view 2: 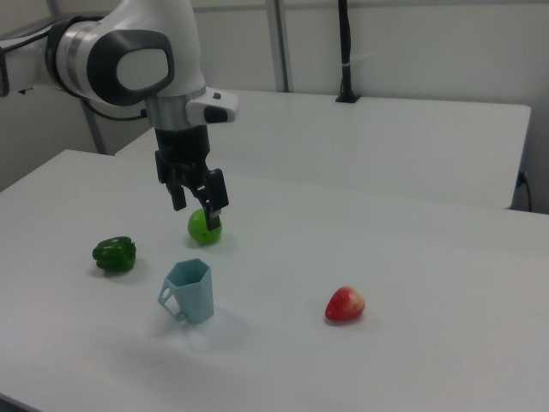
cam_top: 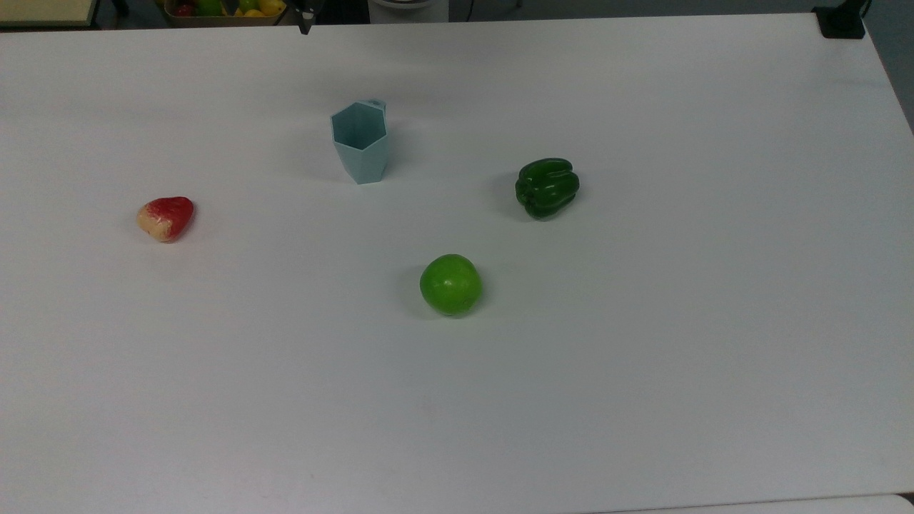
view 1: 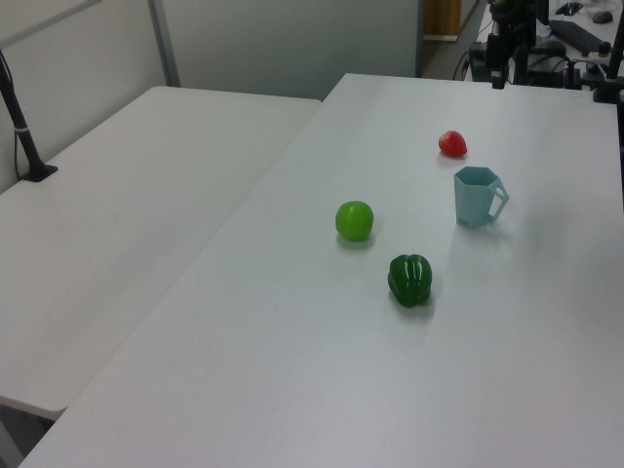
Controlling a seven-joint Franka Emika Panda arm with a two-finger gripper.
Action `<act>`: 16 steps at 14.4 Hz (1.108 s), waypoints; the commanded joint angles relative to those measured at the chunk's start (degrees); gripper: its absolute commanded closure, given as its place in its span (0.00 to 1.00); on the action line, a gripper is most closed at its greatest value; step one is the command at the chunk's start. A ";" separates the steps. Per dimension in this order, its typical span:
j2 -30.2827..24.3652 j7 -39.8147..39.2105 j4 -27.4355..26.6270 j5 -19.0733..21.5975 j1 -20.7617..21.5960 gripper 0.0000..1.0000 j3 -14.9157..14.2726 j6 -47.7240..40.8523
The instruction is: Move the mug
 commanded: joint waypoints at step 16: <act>-0.42 -1.94 -2.59 -0.38 1.25 0.00 0.51 -2.91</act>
